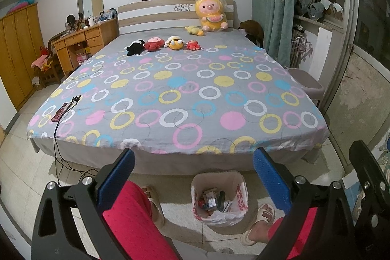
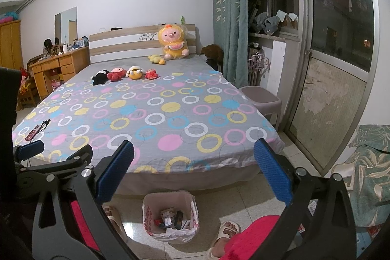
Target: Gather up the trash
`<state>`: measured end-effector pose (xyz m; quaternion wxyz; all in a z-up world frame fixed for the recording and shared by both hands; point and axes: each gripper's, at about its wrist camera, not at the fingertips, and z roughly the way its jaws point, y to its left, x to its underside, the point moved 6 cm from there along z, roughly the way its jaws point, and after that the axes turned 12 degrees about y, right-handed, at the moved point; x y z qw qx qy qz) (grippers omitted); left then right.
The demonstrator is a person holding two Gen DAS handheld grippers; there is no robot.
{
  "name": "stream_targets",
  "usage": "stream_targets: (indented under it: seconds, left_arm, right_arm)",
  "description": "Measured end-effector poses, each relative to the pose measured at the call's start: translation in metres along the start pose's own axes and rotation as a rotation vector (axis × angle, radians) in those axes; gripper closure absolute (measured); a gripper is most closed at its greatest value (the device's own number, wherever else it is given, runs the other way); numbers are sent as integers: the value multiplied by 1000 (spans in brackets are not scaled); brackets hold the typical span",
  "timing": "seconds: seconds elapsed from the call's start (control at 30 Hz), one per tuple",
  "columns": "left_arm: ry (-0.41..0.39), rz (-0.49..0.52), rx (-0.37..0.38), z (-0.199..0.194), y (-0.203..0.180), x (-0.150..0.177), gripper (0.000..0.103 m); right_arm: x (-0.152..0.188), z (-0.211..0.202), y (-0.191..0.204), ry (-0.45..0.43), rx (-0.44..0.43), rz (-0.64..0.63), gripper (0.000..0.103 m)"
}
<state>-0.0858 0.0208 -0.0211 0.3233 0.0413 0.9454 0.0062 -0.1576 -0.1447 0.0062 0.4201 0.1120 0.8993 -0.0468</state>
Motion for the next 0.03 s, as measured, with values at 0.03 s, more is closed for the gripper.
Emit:
stream_targets:
  seconds: [0.03]
  left_arm:
    - [1, 0, 1, -1, 0, -1, 8]
  right_arm:
    - [1, 0, 0, 0, -2, 0, 7]
